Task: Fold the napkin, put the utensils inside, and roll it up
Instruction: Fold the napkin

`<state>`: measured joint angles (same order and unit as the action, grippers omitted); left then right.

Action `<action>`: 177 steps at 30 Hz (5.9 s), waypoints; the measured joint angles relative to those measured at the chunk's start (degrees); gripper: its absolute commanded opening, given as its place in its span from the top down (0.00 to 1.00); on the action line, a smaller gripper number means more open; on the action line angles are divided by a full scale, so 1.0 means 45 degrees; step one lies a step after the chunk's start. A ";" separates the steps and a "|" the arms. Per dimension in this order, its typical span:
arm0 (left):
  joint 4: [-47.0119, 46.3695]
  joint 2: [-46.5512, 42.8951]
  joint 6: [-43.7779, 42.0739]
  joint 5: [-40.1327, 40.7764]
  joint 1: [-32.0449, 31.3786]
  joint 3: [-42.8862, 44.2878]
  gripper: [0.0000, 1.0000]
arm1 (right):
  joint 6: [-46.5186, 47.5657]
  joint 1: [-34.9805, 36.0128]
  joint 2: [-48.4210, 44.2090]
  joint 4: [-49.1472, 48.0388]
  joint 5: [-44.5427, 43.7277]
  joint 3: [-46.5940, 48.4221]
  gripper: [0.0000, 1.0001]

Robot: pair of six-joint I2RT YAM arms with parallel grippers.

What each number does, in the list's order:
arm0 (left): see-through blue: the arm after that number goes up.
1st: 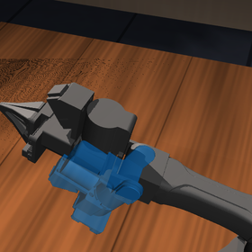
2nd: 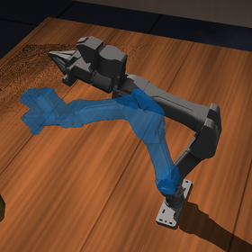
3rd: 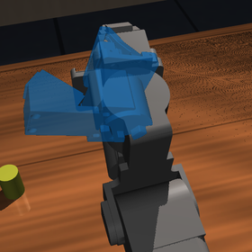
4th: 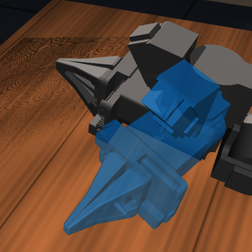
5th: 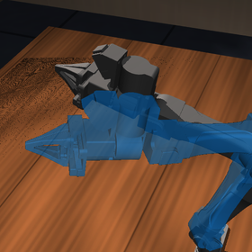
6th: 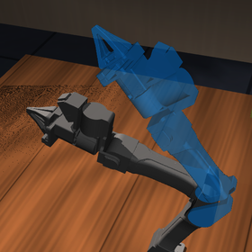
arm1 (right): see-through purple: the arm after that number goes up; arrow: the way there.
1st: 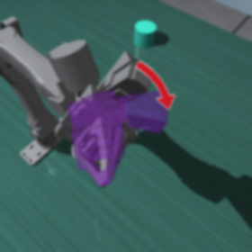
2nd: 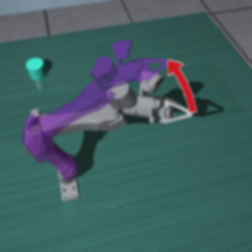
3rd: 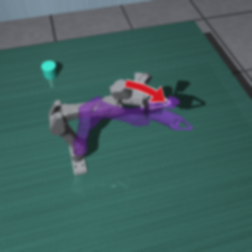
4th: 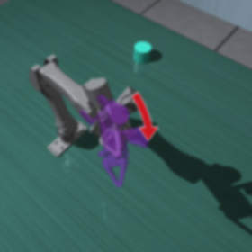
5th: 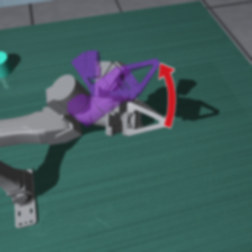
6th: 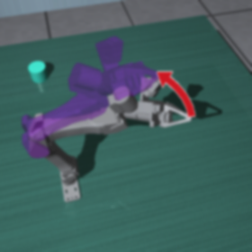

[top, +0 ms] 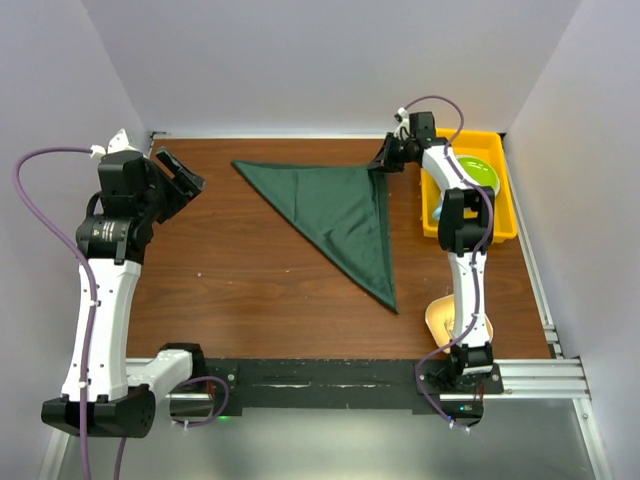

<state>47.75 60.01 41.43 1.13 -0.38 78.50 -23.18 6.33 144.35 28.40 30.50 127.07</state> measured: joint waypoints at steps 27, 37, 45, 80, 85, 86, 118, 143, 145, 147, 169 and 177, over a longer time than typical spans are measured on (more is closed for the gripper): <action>-0.0049 -0.0005 0.0568 -0.0102 0.0000 -0.0151 0.27 | 0.0015 -0.0364 0.0000 -0.0277 -0.0559 -0.0457 1.00; -0.0121 0.0005 0.0573 -0.0238 0.0000 -0.0345 0.27 | 0.0053 -0.0452 0.0000 -0.0223 -0.0661 -0.0311 1.00; -0.0126 0.0029 0.0568 -0.0272 0.0000 -0.0345 0.27 | 0.0058 -0.0593 0.0005 -0.0219 -0.0695 0.0262 1.00; -0.8485 0.8558 0.0840 -0.2861 -0.0515 -0.1146 0.87 | 0.1083 0.1729 -0.9500 0.3609 -0.2929 -0.8087 0.42; -0.8952 1.2352 0.0486 -0.3283 -0.0699 0.2254 0.89 | 0.1598 0.1904 -0.9884 0.3759 -0.2652 -1.0647 0.48; -0.9044 1.2998 0.0437 -0.3337 -0.0709 0.2871 0.89 | 0.1651 0.1851 -0.9884 0.3827 -0.2642 -1.1103 0.51; -0.7878 1.7524 -0.0971 -0.2846 -0.0379 0.6941 0.86 | 0.1137 0.3900 -1.0724 0.2603 -0.2171 -1.5344 0.64; -0.7456 1.7962 -0.1209 -0.3206 -0.0189 0.8607 0.81 | 0.1209 0.3293 -1.0661 0.3487 -0.3016 -1.4285 0.59; -0.7446 1.8064 -0.1156 -0.3172 -0.0185 0.8680 0.81 | 0.1195 0.3298 -1.0661 0.3492 -0.3050 -1.4581 0.62; -0.7388 1.8161 -0.1132 -0.3104 -0.0170 0.8680 0.82 | 0.1161 0.3322 -1.0661 0.3487 -0.3113 -1.4824 0.62; -0.6819 1.8520 -0.1467 -0.2686 0.0481 0.8752 0.82 | 0.0447 0.4391 -1.1662 0.3614 -0.2914 -1.5990 0.63; -0.6824 1.8520 -0.1472 -0.2764 0.0500 0.8752 0.82 | 0.0345 0.4391 -1.2284 0.3269 -0.2992 -1.6806 0.64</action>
<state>17.04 143.35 34.81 -11.31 1.87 117.89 -21.63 26.09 89.08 43.11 17.04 51.44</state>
